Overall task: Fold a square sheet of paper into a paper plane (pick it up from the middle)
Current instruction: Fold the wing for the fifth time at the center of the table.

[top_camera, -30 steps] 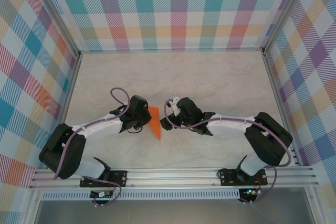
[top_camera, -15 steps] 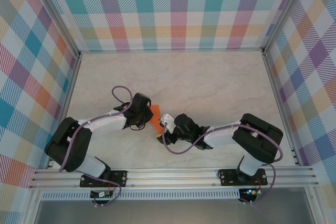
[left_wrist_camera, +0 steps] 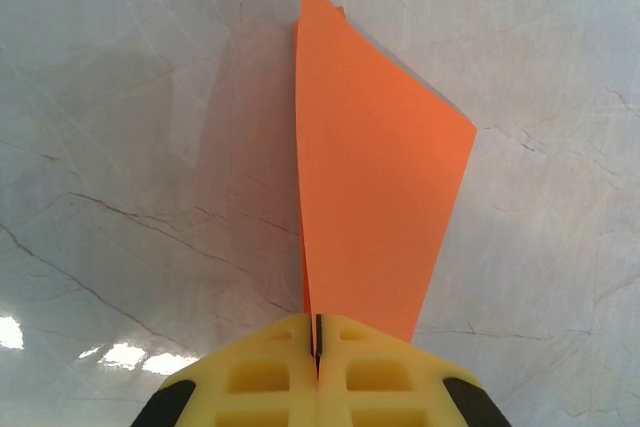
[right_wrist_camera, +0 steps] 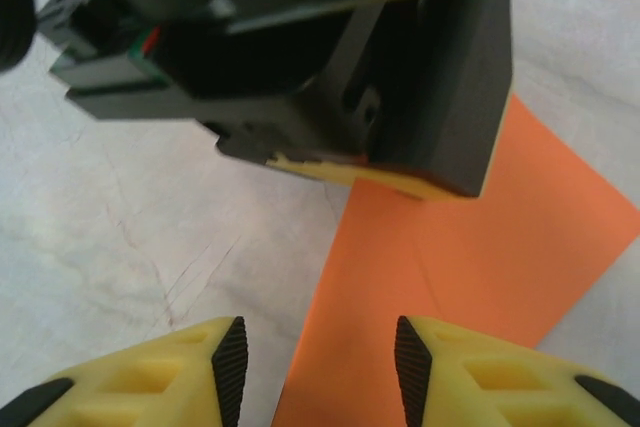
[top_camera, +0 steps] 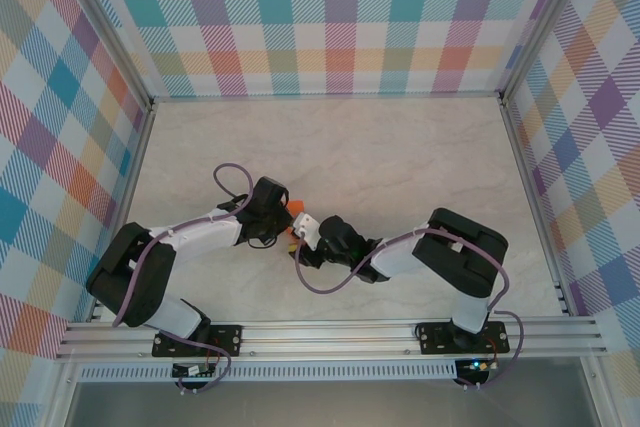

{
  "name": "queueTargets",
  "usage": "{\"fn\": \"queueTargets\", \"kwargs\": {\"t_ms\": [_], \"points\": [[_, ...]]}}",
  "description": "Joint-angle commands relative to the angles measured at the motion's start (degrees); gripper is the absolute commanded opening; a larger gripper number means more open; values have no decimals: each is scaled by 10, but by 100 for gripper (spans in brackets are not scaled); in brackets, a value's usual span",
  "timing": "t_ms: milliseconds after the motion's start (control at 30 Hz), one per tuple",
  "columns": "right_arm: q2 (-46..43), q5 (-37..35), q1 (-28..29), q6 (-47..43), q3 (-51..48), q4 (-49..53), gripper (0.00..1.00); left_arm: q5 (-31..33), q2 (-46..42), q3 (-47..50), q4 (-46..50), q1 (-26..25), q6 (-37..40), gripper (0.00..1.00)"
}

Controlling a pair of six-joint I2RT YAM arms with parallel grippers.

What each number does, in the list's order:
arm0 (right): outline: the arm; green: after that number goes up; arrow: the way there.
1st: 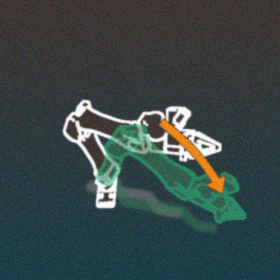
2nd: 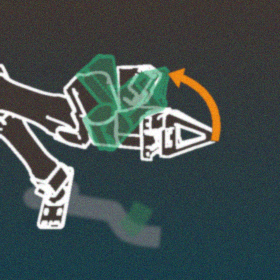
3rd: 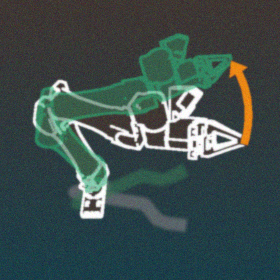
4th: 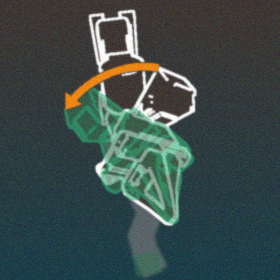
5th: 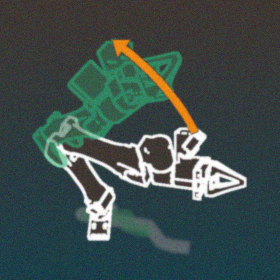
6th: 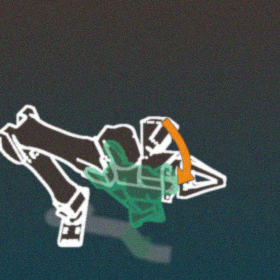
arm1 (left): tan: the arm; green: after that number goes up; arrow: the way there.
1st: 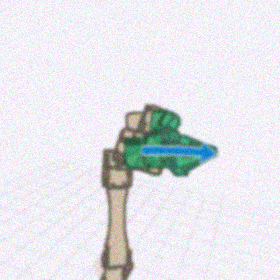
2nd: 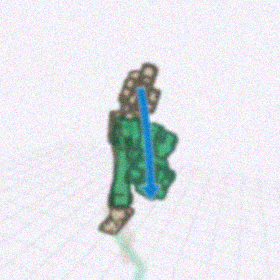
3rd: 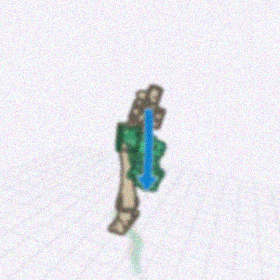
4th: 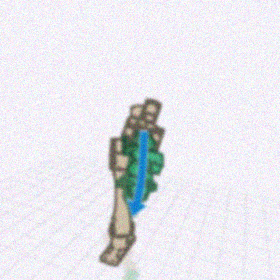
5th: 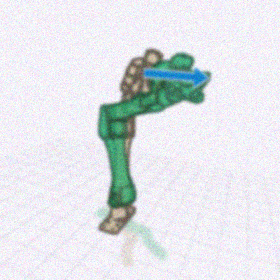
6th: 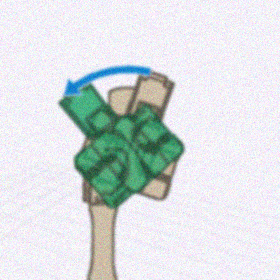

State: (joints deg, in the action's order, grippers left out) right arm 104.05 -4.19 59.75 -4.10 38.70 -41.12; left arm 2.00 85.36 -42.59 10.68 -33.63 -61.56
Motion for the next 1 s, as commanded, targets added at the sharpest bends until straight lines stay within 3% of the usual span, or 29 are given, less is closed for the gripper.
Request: {"fn": "queueTargets", "kwargs": {"t_ms": [0,267,433,600,767,967], "points": [[15,-12,4,-10,19,-24,41,-4,7,-11,19,-8,-3,0],[29,-23,4,6,18,-26,18,-2,0,-12,25,-8,-1,0],[32,-24,4,23,11,-31,9,1,-14,-12,33,-8,2,6],[23,-16,3,45,7,-28,4,18,-42,-18,69,-5,16,25],[15,19,-13,93,3,-22,3,27,-81,-22,100,17,40,50],[4,60,-34,137,-12,-30,4,8,-121,-3,96,50,67,64]]}}
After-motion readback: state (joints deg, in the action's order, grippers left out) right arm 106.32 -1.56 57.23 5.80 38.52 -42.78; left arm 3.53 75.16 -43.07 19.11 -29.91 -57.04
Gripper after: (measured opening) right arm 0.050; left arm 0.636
